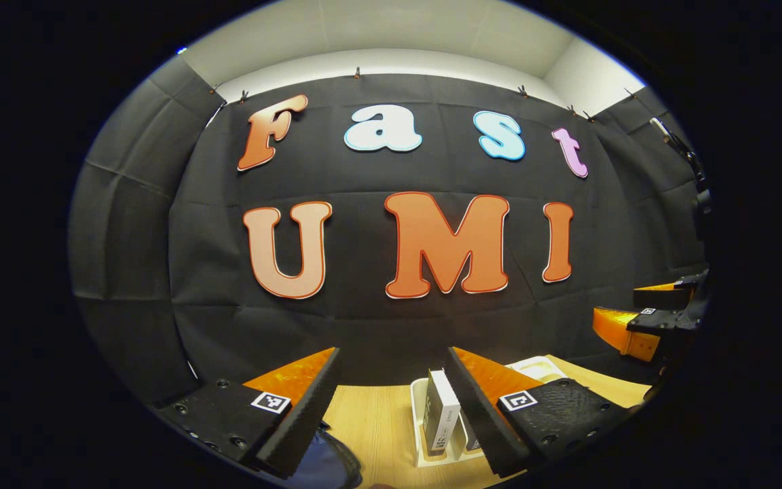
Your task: Open the schoolbag, grab two books from the bookshelf and put them into the schoolbag.
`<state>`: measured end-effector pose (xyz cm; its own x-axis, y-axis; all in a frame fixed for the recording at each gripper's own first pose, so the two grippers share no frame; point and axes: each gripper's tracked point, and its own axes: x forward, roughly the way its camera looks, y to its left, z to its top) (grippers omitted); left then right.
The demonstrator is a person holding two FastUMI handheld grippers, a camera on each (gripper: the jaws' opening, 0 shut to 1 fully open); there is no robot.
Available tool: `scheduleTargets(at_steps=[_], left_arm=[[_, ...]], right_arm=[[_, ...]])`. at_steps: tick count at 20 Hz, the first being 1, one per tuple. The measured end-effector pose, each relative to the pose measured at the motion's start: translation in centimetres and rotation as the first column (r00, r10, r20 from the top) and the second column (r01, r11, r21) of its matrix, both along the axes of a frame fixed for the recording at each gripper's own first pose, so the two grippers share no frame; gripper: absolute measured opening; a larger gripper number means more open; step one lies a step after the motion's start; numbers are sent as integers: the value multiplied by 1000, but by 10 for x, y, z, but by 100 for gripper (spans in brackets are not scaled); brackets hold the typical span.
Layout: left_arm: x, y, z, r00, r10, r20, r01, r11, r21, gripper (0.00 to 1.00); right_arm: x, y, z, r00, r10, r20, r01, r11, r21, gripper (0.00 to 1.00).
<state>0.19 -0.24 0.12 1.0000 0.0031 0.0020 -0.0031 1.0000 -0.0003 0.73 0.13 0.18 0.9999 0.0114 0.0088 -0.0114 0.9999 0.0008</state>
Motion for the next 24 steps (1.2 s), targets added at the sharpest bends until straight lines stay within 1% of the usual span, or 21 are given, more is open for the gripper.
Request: scheduleTargets(at_steps=[1,2,11,12,13,20,21,22,24], left_arm=[[-1,0,-2,1000,1,-4,-1,1000,0,99],[1,1,-1,1000,0,-6,0,1000,1,96],[-3,1,3,1000,-1,11,1,1000,7,96],[-4,2,4,1000,3,11,-3,1000,9,99],[-5,2,3,1000,2,11,-2,1000,8,96],[-11,10,1,1000,18,12,-18,1000,13,96],[-13,11,2,1000,23,11,-23,1000,13,99],[-14,13,3,1000,24,12,-24,1000,12,96],[-15,14,4,1000,25,16,-26,1000,15,96]], right_arm=[[0,1,0,1000,1,-2,-1,1000,0,96],[1,1,-2,1000,2,-3,-2,1000,1,96],[-2,-1,3,1000,-2,11,2,1000,-3,96],[-2,0,2,1000,-1,12,1,1000,-4,96],[-2,0,2,1000,0,12,0,1000,-5,96],[-7,1,3,1000,6,14,-6,1000,-11,96],[-8,1,3,1000,6,13,-6,1000,-12,96],[-9,0,3,1000,6,13,-6,1000,-13,97],[-11,2,3,1000,8,14,-8,1000,-15,96]])
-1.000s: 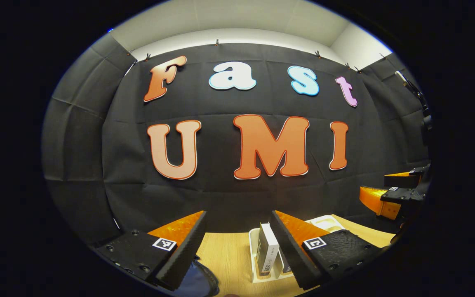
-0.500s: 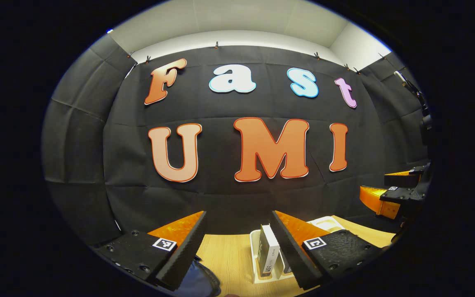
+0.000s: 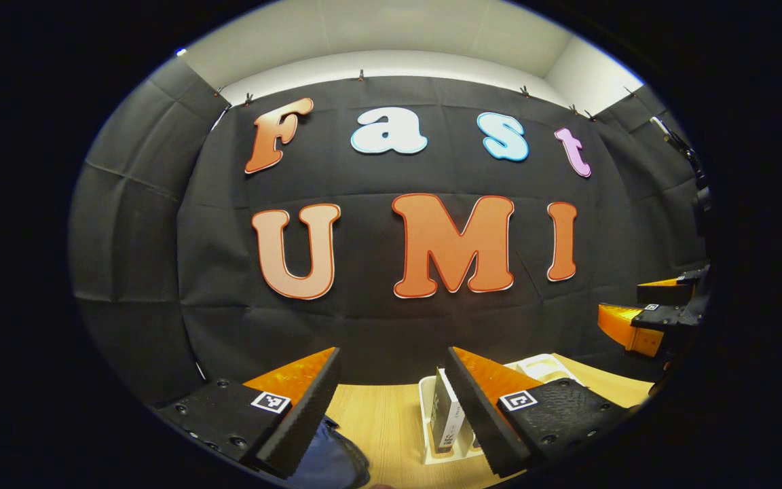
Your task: Open the schoolbag, grab two books from the bookshelf and put them into the schoolbag.
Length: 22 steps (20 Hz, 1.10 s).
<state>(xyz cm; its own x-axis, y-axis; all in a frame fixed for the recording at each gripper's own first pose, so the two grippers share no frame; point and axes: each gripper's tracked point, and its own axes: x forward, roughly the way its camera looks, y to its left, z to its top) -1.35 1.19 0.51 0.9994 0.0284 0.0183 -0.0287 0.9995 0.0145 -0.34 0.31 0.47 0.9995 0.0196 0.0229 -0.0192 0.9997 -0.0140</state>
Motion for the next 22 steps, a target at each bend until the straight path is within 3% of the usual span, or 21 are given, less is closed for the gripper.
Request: scheduleTargets(at_steps=[9,13,14,22], left_arm=[[-7,2,-6,1000,-8,-2,9,1000,24,99],[-8,7,-12,1000,-6,-21,7,1000,26,95],[-9,9,-13,1000,-2,-24,3,999,35,99],[-9,32,-55,994,23,-103,-7,989,151,96]], right_arm=[[-7,2,-8,1000,0,-23,0,1000,-12,96],[-8,4,-11,1000,-1,-25,0,1000,-14,96],[-8,4,-12,1000,-2,-26,2,1000,-15,97],[-9,4,-22,999,-8,-50,7,1000,-23,96]])
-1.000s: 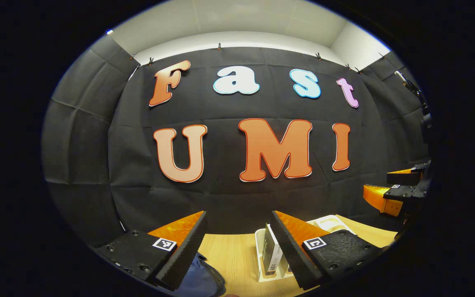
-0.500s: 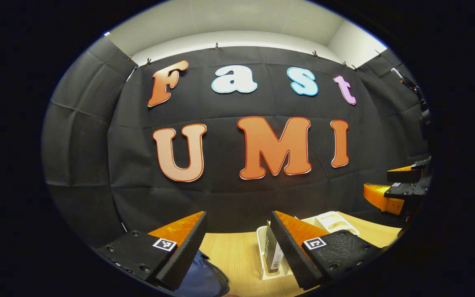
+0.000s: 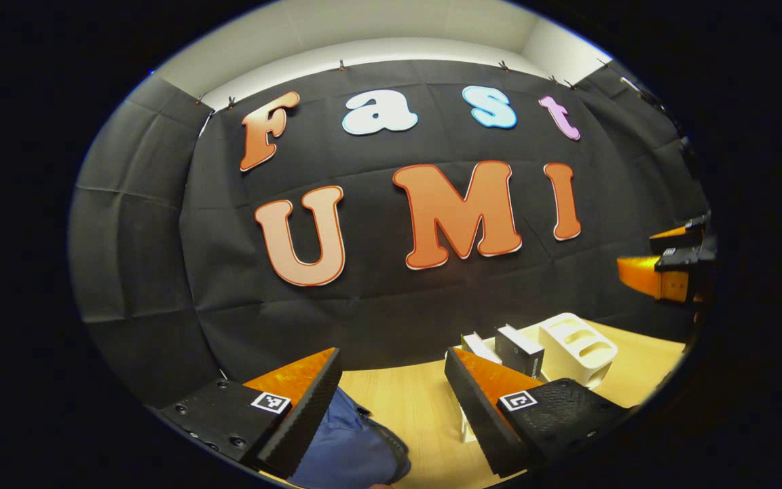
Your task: Open the schoolbag, grab two books from the bookshelf and put them into the schoolbag.
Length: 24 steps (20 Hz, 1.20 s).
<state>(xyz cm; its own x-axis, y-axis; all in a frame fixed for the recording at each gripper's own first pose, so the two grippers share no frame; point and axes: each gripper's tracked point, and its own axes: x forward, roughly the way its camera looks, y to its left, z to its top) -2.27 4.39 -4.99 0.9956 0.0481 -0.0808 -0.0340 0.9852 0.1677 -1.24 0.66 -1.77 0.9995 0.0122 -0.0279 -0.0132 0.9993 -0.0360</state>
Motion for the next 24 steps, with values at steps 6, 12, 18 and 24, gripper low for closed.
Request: scheduleTargets(at_steps=[6,12,18,24], left_arm=[[5,30,-54,993,-1,-114,15,992,129,100],[-2,57,-109,978,17,-206,38,965,261,95],[-13,69,-167,949,26,-314,99,922,374,95],[-35,77,-221,913,44,-406,148,891,428,95]], right_arm=[[0,-5,-10,1000,-18,-25,18,1000,-11,96],[3,-1,-16,999,-16,-29,15,999,-39,96],[6,5,-25,998,-18,-53,14,997,-72,96],[11,14,-30,998,-4,-61,-2,995,-98,96]])
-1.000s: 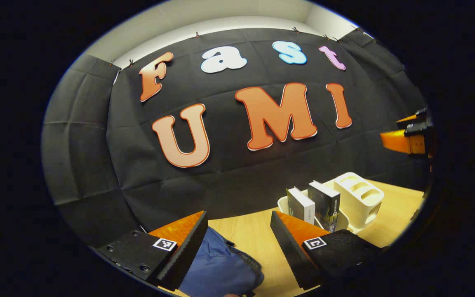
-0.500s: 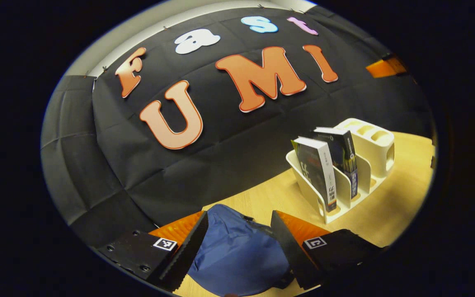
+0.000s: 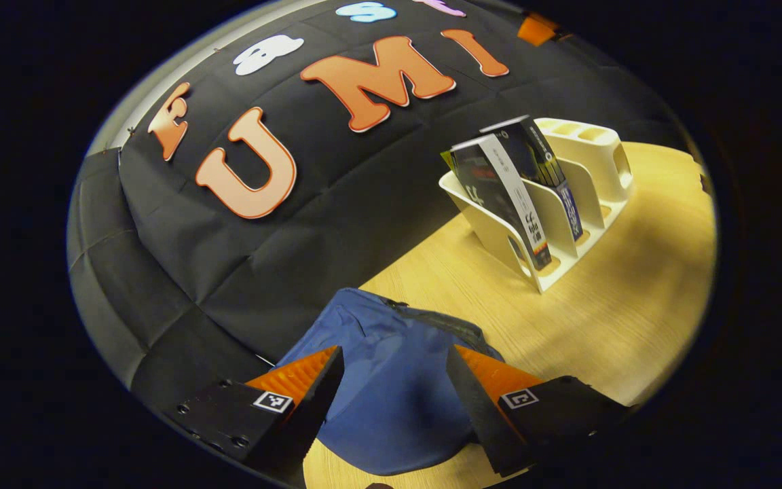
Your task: Open the schoolbag, grab two books from the bookshelf and put them into the schoolbag.
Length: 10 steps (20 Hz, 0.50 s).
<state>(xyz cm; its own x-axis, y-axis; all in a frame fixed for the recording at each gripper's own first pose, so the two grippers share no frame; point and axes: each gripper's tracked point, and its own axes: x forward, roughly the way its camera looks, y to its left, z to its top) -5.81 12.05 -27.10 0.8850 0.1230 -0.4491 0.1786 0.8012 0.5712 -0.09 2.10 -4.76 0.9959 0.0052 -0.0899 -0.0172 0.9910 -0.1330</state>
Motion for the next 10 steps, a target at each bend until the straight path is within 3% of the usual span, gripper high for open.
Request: scheduleTargets(at_steps=[10], left_arm=[[-34,0,-65,982,21,-188,-9,998,60,96]], right_arm=[[6,0,-6,1000,-2,-12,2,1000,-18,97]])
